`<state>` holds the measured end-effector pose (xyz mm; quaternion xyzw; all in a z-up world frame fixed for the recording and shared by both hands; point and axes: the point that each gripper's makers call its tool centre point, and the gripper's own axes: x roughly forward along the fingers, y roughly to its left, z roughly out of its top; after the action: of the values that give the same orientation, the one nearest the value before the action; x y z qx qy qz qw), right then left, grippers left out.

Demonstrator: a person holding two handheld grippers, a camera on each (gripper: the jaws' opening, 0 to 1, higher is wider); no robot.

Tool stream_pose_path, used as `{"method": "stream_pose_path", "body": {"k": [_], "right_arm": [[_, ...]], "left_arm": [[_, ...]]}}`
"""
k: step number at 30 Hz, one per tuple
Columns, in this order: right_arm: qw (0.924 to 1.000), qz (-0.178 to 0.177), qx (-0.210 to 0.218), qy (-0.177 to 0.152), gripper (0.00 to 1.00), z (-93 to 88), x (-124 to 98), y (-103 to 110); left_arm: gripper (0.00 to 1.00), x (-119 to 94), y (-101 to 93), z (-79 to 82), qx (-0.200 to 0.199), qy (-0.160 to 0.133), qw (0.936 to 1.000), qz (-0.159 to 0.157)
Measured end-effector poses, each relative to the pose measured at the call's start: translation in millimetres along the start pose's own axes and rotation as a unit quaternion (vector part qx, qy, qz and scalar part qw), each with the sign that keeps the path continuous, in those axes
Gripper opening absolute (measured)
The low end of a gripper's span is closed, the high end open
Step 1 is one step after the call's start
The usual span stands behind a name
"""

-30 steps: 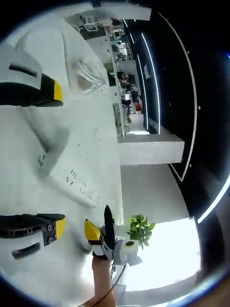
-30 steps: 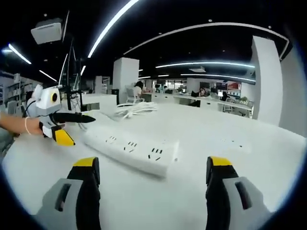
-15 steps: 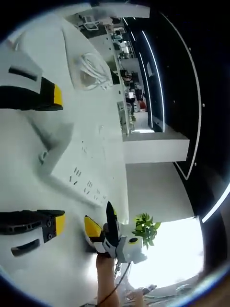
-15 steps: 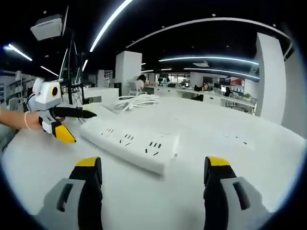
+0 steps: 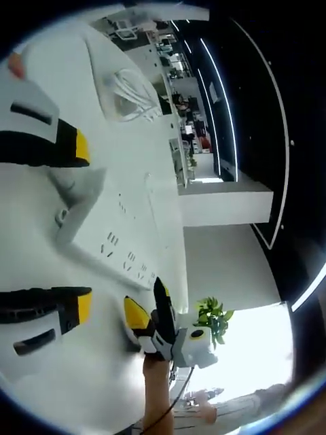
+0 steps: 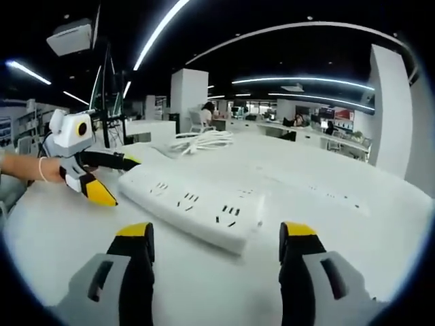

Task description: Straighten the power strip on the desk, plug the charger into it

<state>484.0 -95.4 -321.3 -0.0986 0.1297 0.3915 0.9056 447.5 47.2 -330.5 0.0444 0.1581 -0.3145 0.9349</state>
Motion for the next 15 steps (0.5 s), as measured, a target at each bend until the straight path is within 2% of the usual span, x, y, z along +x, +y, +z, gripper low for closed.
{"method": "stream_pose_path", "body": {"k": [8,15], "right_arm": [[0.9999,0.01,0.002,0.01,0.6,-4.8,4.1,1.5],[0.9998,0.013,-0.002,0.017,0.55,-7.1,7.0,0.0]], "left_arm": [[0.63,0.9,6.0,0.8,-0.008,0.002,1.0,0.005],[0.58,2.7,7.7,0.6,-0.001,0.006,1.0,0.007]]}}
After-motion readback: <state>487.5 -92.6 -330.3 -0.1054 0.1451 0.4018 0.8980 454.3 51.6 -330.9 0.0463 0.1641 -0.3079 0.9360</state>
